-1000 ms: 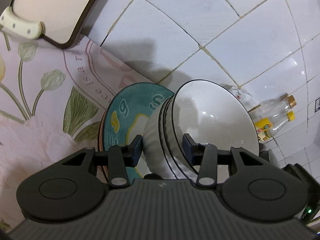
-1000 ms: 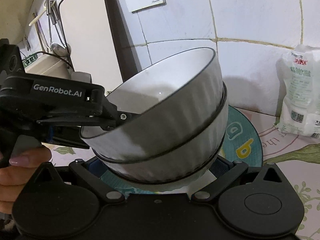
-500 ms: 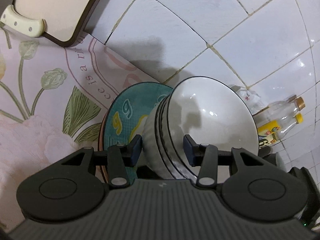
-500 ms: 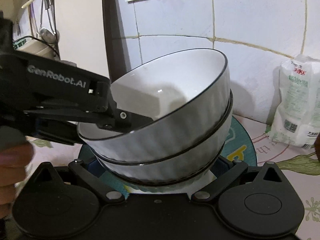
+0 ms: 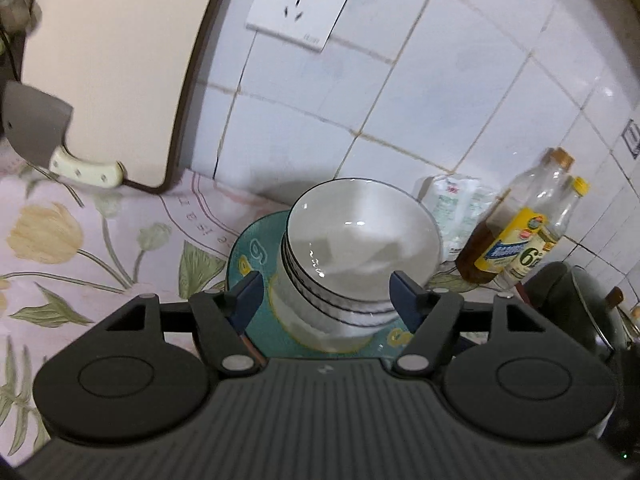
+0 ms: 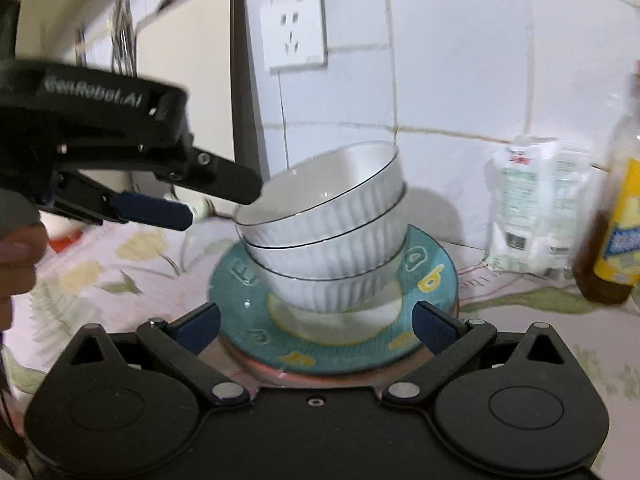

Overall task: Organize plates and bowls
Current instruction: 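Lower the bowl stack onto the Egg plate and open both grippers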

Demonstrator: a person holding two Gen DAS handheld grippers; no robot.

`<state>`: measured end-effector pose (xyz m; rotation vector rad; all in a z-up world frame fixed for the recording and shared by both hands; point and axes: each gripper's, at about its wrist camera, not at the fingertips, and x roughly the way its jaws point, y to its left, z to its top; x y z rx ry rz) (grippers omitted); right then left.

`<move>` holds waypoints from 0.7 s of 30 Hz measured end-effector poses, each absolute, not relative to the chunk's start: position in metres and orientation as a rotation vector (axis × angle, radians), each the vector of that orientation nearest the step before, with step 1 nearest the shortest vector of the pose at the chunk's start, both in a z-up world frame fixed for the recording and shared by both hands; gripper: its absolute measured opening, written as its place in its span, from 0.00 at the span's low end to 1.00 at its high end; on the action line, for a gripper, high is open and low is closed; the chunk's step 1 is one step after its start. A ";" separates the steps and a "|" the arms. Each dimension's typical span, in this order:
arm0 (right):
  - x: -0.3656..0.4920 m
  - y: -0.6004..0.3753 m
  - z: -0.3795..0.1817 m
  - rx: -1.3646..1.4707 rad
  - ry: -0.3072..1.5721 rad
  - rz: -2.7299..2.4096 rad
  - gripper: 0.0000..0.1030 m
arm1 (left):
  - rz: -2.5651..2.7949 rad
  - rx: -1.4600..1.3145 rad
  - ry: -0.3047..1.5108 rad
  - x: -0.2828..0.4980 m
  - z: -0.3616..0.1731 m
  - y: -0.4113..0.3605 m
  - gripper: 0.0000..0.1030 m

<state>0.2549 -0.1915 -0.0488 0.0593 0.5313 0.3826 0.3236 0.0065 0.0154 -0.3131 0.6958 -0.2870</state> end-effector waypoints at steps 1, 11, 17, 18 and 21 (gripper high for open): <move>0.246 -0.196 -0.051 0.097 0.497 0.371 1.00 | -0.285 -0.315 0.684 0.316 0.018 0.006 0.67; 0.181 -0.205 -0.038 0.104 0.417 0.200 1.00 | -0.285 -0.206 0.637 0.247 0.021 0.015 0.70; 0.141 -0.213 -0.027 0.022 0.415 0.166 1.00 | -0.226 -0.127 0.581 0.209 0.027 0.028 0.71; 0.131 -0.215 -0.025 0.022 0.419 0.160 1.00 | -0.219 -0.123 0.573 0.202 0.026 0.032 0.73; 0.108 -0.225 -0.021 0.027 0.439 0.147 1.00 | -0.214 -0.067 0.558 0.180 0.022 0.041 0.75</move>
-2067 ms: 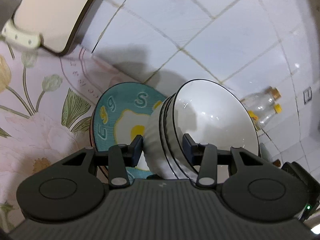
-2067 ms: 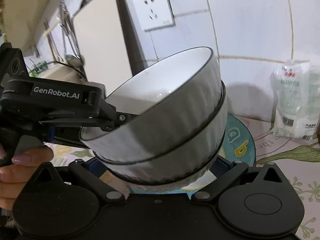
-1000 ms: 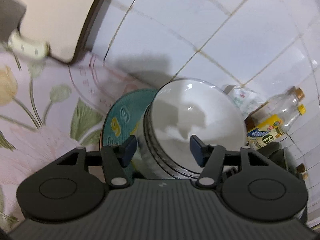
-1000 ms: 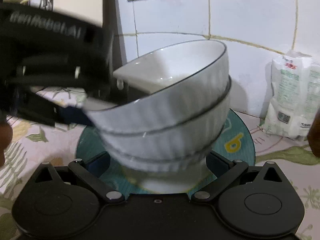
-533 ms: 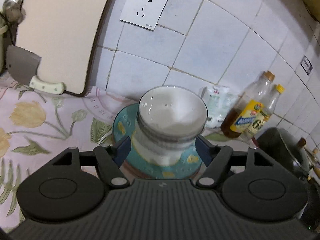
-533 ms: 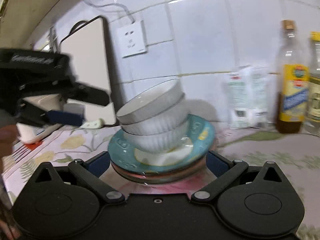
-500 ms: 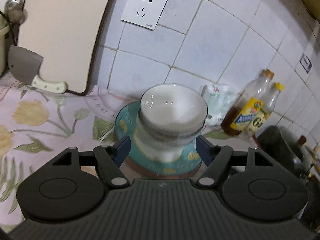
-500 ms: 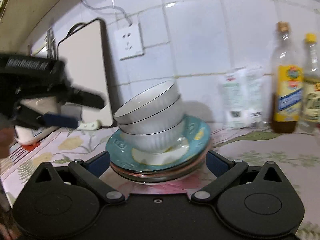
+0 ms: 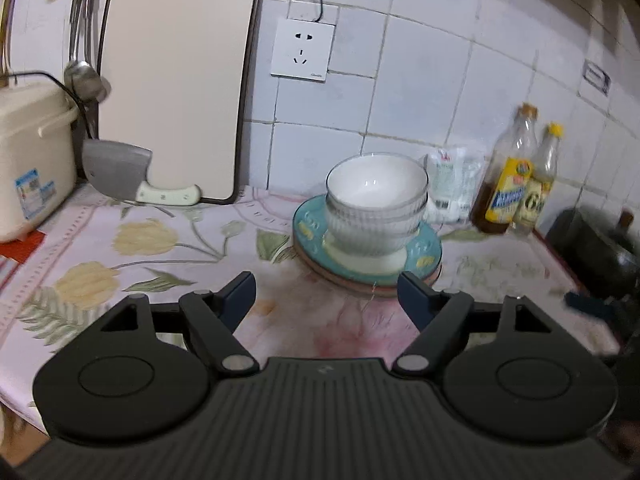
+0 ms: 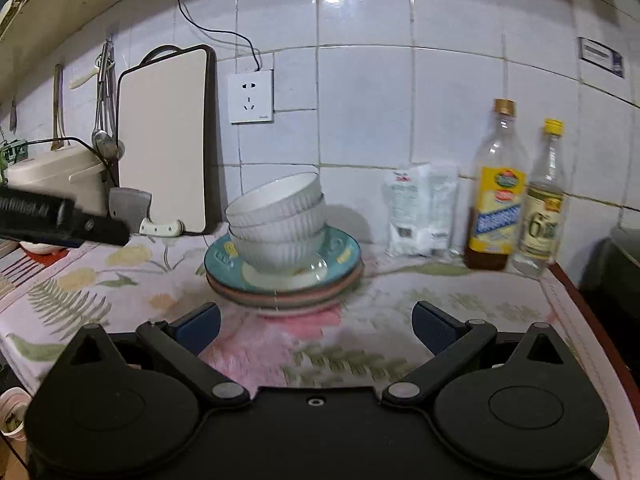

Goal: Organize plates and bowls

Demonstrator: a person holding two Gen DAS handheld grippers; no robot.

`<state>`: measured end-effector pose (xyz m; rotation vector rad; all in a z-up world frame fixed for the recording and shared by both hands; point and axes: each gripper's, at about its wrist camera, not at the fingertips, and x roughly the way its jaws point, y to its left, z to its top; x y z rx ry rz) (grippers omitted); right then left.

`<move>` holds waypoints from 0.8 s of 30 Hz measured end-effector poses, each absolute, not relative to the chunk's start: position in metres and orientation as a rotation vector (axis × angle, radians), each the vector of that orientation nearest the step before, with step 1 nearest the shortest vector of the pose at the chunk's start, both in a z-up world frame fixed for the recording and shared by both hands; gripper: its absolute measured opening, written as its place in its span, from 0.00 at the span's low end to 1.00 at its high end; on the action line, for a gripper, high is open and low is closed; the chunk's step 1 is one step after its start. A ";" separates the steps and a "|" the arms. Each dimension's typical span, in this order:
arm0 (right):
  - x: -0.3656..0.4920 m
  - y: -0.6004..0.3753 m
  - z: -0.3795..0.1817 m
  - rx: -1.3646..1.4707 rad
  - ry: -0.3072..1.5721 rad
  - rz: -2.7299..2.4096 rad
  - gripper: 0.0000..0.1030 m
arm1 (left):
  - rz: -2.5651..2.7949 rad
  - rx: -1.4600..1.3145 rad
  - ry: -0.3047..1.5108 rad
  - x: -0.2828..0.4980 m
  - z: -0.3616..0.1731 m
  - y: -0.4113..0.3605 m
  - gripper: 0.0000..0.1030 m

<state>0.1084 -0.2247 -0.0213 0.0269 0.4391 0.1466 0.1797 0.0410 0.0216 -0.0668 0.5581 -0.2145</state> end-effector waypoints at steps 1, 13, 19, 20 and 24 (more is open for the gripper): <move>0.103 -0.227 -0.020 0.027 0.446 0.139 1.00 | -0.207 -0.059 0.550 0.174 0.022 0.044 0.76; 0.056 -0.233 -0.003 0.078 0.485 0.026 1.00 | -0.244 0.030 0.527 0.135 0.013 0.028 1.00; 0.022 -0.233 0.006 0.052 0.412 0.103 1.00 | -0.192 0.044 0.550 0.125 0.002 0.021 1.00; 0.019 -0.232 0.005 0.048 0.404 0.114 1.00 | -0.195 0.060 0.562 0.123 0.001 0.019 1.00; 0.011 -0.229 0.000 0.041 0.383 0.064 1.00 | -0.214 0.081 0.587 0.113 -0.002 0.009 1.00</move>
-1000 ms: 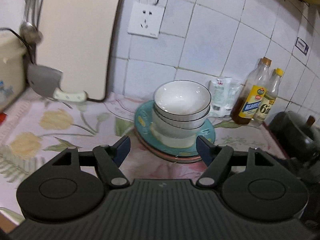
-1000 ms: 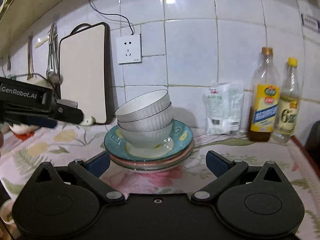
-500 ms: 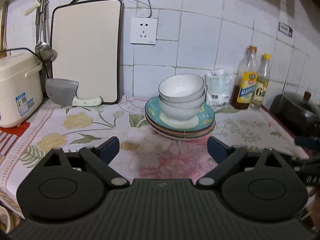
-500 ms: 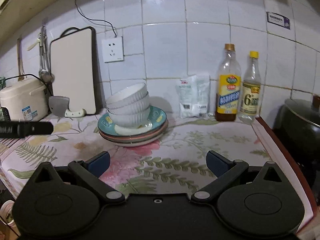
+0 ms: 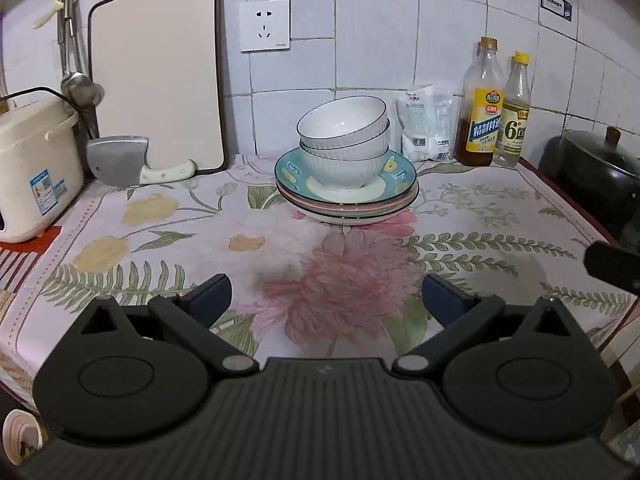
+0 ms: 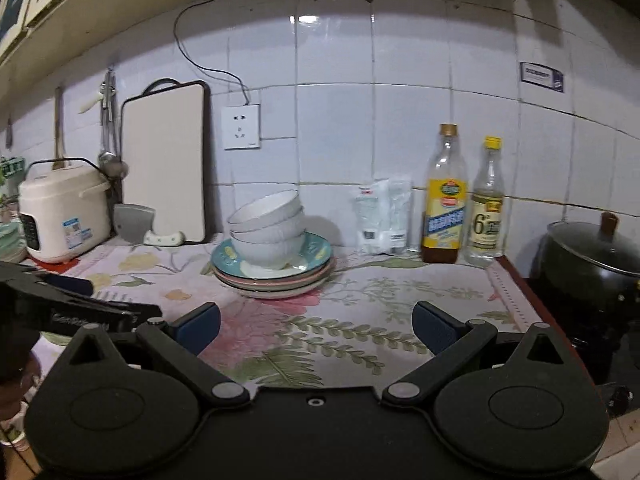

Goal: Organize plates and bowls

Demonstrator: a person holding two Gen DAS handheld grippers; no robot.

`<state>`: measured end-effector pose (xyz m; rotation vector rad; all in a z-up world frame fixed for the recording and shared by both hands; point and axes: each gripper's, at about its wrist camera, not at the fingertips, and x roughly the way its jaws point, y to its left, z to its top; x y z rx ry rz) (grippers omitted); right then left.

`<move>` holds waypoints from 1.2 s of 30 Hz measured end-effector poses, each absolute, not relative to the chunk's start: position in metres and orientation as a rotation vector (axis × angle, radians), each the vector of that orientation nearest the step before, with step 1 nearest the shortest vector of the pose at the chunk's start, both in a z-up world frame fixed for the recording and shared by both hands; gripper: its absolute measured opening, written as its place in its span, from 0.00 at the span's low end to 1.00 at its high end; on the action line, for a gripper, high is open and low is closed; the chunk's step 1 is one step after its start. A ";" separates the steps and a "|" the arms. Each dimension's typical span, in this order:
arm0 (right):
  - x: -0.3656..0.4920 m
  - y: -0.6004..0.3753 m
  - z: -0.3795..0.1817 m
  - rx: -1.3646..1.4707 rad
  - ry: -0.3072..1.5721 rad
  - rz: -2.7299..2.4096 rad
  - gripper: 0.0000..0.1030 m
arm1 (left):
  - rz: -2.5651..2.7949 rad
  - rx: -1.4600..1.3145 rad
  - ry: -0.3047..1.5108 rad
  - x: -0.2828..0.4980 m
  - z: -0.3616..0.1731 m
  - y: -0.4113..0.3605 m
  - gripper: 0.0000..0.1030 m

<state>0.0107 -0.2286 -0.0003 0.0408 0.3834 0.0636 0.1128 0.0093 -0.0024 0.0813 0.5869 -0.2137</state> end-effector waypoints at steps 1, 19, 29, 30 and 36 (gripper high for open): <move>0.010 -0.229 -0.001 0.046 0.381 0.055 1.00 | -0.201 0.080 0.575 0.109 -0.002 0.008 1.00; -0.005 -0.226 -0.001 0.071 0.327 0.005 1.00 | -0.099 0.064 0.525 0.076 0.003 0.018 1.00; -0.001 -0.217 -0.005 -0.020 0.354 -0.095 1.00 | -0.100 0.044 0.519 0.074 0.001 0.023 1.00; -0.001 -0.219 -0.004 -0.005 0.361 -0.088 1.00 | -0.102 0.042 0.520 0.074 0.000 0.023 1.00; -0.003 -0.230 -0.007 0.057 0.391 -0.069 1.00 | -0.101 0.043 0.517 0.072 0.000 0.022 1.00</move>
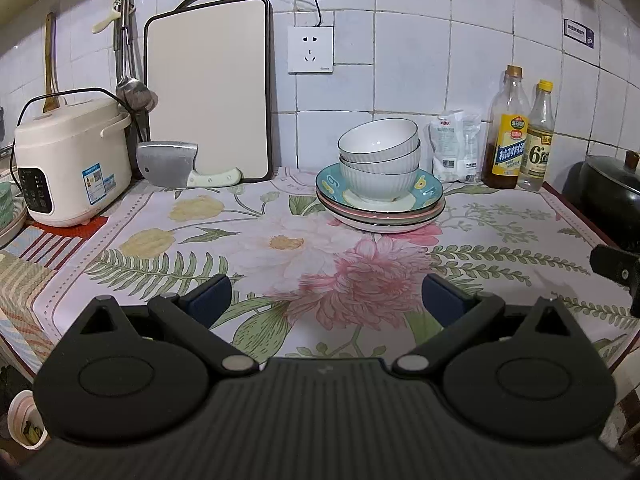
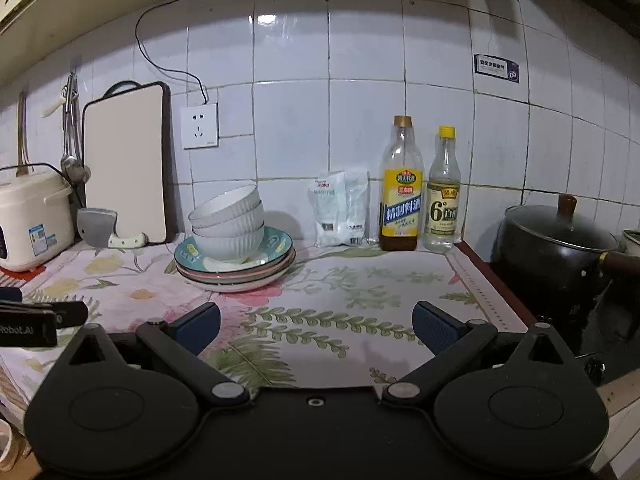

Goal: Organize plates and bowls

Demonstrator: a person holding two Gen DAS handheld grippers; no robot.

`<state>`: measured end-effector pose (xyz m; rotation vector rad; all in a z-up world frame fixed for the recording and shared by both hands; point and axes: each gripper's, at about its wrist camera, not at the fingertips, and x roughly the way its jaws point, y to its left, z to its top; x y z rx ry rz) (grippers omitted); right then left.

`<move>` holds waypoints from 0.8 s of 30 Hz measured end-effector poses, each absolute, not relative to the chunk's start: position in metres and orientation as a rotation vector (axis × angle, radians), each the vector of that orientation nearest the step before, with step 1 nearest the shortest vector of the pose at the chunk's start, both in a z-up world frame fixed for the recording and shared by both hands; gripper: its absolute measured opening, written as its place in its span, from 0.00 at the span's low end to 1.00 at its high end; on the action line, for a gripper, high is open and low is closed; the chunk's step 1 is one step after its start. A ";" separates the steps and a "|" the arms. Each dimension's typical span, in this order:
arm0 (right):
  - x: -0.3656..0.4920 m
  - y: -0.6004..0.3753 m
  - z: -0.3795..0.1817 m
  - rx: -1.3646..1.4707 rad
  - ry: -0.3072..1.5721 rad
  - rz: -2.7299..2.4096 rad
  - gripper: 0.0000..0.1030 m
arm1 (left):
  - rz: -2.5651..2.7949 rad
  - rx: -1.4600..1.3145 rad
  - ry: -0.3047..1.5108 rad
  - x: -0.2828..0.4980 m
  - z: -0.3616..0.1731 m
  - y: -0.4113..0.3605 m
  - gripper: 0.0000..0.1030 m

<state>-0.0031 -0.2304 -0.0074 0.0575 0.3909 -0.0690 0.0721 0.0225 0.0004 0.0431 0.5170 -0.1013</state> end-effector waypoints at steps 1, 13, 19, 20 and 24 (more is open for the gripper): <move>-0.003 -0.230 -0.008 0.050 0.393 -0.071 1.00 | -0.105 0.045 0.517 0.072 0.001 0.023 1.00; -0.013 -0.225 -0.004 0.054 0.389 -0.090 1.00 | -0.125 0.054 0.521 0.073 0.000 0.023 1.00; -0.013 -0.224 -0.005 0.050 0.383 -0.093 1.00 | -0.129 0.042 0.486 0.068 0.000 0.026 1.00; -0.013 -0.223 -0.006 0.043 0.377 -0.097 1.00 | -0.129 0.039 0.482 0.067 -0.001 0.027 1.00; -0.016 -0.221 -0.007 0.023 0.358 -0.115 1.00 | -0.119 0.043 0.473 0.066 -0.002 0.026 1.00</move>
